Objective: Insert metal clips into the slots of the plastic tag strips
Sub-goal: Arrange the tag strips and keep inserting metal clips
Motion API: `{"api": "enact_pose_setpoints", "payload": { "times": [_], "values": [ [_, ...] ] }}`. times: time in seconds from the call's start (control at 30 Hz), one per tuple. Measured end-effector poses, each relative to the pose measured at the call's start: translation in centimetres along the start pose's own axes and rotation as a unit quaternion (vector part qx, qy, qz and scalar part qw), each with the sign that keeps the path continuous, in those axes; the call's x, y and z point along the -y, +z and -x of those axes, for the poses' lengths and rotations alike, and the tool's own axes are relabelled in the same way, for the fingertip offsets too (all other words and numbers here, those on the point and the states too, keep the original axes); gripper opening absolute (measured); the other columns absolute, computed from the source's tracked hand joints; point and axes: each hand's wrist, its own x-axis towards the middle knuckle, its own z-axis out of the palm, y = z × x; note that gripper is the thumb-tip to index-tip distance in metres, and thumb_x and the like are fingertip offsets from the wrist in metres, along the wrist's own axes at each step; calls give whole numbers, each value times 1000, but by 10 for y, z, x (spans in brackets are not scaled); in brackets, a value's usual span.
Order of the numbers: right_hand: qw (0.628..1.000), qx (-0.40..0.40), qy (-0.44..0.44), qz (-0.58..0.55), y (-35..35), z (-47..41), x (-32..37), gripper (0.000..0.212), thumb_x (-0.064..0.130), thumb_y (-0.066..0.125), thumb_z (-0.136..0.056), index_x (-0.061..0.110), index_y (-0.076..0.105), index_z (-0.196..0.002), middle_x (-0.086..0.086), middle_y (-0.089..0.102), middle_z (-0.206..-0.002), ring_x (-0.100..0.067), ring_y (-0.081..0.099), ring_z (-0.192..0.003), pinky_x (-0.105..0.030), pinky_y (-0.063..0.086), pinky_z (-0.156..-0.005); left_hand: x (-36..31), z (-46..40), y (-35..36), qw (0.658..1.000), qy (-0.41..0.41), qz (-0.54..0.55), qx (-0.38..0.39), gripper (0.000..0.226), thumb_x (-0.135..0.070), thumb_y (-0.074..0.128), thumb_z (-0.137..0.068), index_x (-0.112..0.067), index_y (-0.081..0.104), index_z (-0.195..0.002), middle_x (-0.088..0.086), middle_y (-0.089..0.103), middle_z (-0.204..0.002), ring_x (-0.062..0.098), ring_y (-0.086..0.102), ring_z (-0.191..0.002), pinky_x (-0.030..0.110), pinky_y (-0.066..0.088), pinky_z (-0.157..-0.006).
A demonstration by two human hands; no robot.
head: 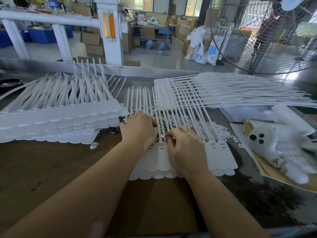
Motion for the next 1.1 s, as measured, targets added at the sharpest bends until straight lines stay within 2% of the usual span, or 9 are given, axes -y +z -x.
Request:
{"api": "enact_pose_setpoints", "payload": {
  "times": [0.07,0.13,0.23,0.33,0.4,0.47,0.67,0.9,1.1],
  "values": [
    [1000,-6,1,1,0,0,0,19,25,46,-94,16,63,-91,1,56,-84,-14,50,-79,-24,35,-70,2,0,-1,999,-16,26,10,17,-27,56,-88,-36,66,-98,-3,54,-118,21,51,-111,48,28,-104],
    [1000,-11,4,3,0,0,0,19,25,47,-93,16,64,-91,1,56,-84,-15,50,-78,-25,35,-70,4,0,-1,999,-24,44,8,19,-25,54,-89,-35,64,-101,0,52,-121,24,43,-118,49,28,-106],
    [1000,-13,12,20,1,0,2,20,26,46,-93,16,64,-92,1,57,-84,-15,51,-79,-25,38,-71,7,1,-2,999,-25,46,-11,28,-20,51,-91,-31,59,-115,4,49,-126,28,36,-123,46,29,-105],
    [999,-15,17,26,1,0,2,21,27,46,-92,17,65,-92,2,56,-84,-14,51,-79,-23,35,-69,11,0,-4,999,-6,48,-10,36,-7,46,-91,-22,56,-122,8,52,-125,29,45,-117,42,36,-103],
    [999,-15,22,25,1,0,2,22,27,46,-92,17,66,-93,2,57,-84,-14,51,-79,-23,34,-68,14,-1,-6,999,2,45,-9,40,0,45,-89,-18,57,-122,9,54,-123,28,50,-112,38,43,-97],
    [999,-22,27,25,0,0,3,22,26,48,-91,16,67,-93,0,59,-84,-15,52,-80,-23,33,-68,16,-2,-7,999,11,29,-13,36,-1,47,-90,-17,59,-121,9,54,-123,28,52,-110,35,45,-92],
    [999,-22,34,30,-2,2,4,20,26,49,-89,18,68,-91,2,59,-82,-13,49,-76,-23,32,-64,18,-3,-10,999,35,-17,-7,31,-9,50,-91,-16,61,-119,10,54,-120,28,50,-111,37,44,-94],
    [999,-13,36,28,-1,2,4,18,27,49,-89,18,65,-87,5,52,-78,-11,45,-74,-24,30,-63,17,-1,-6,998,40,-50,-20,32,-9,48,-91,-21,64,-116,8,48,-120,30,44,-113,45,43,-96],
    [999,-14,31,19,-2,2,4,17,27,49,-89,18,64,-87,7,50,-78,-11,45,-74,-23,31,-65,16,-3,-5,997,33,-64,3,36,-10,44,-93,-24,60,-121,8,43,-125,31,40,-117,49,39,-99]
  ]
}}
